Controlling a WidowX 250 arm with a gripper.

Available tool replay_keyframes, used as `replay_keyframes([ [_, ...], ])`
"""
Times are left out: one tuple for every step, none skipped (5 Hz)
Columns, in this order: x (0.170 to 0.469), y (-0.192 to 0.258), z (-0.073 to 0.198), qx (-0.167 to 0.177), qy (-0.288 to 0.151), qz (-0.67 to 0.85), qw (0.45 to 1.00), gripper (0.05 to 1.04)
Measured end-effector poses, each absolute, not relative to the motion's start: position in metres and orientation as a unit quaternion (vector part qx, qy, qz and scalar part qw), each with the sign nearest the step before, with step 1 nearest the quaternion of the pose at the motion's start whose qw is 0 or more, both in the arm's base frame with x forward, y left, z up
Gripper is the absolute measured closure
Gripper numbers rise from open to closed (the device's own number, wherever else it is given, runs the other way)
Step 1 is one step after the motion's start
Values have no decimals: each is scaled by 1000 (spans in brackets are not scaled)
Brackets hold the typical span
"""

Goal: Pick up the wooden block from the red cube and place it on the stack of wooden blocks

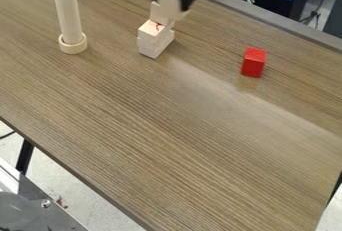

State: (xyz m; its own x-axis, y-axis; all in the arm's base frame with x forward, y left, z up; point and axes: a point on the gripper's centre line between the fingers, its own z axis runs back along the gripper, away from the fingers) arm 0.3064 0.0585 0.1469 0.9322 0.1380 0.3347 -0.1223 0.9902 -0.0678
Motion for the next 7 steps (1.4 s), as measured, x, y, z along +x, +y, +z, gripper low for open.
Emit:
replay_keyframes([
  [271, 75, 141, -4, -163, 56, 985, 521],
  [258, 80, 133, 10, -173, 40, 984, 521],
  [263, 82, 132, 18, -198, 37, 979, 521],
  [277, 83, 124, 19, -197, 44, 979, 521],
  [300, 87, 121, 21, -199, 67, 978, 521],
  [319, 92, 112, 24, -192, 87, 977, 521],
  [328, 95, 114, 23, -196, 94, 976, 521],
])
